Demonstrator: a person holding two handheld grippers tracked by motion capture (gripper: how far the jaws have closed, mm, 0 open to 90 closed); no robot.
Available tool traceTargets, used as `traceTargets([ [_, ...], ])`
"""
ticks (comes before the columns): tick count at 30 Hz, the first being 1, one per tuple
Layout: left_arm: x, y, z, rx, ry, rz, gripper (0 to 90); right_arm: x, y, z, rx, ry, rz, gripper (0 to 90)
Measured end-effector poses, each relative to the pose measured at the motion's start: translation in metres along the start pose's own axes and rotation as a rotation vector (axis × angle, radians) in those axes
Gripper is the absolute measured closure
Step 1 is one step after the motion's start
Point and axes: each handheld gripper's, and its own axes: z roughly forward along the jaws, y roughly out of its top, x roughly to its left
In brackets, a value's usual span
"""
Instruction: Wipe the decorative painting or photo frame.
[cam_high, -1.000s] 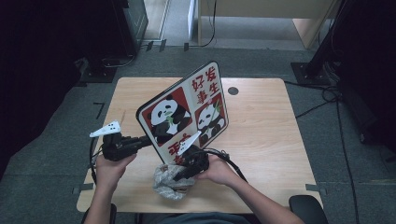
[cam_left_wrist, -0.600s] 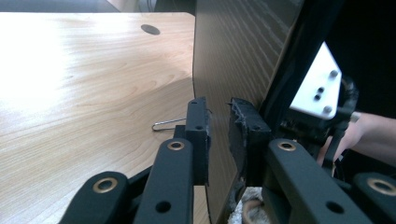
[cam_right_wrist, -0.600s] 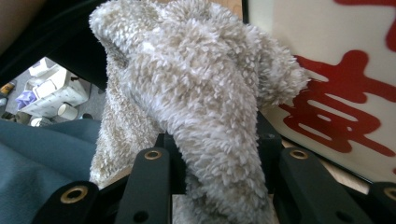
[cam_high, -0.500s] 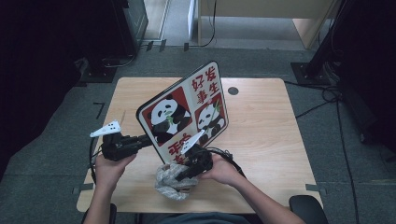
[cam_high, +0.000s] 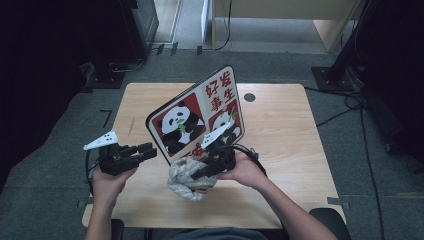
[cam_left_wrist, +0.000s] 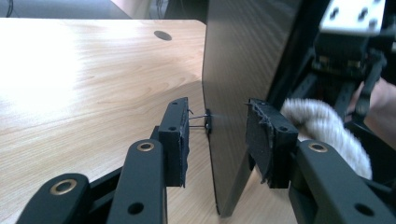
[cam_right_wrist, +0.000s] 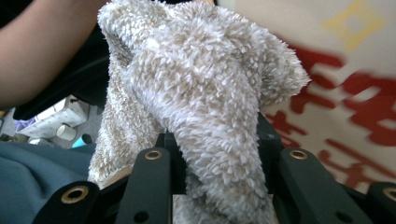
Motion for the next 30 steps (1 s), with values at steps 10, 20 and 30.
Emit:
traceTargets([
  [10,-0.015,0.001,0.009,0.019,-0.043,0.032,61.2,0.005,0.035,-0.04,-0.045,-0.047,-0.036,67.7],
  [20,-0.017,0.002,0.023,0.022,-0.062,0.009,65.9,0.013,0.069,-0.07,-0.096,-0.082,-0.047,67.6],
  [30,-0.02,0.005,0.027,0.021,-0.051,0.053,76.3,0.025,0.108,-0.092,-0.114,-0.126,-0.093,67.6],
])
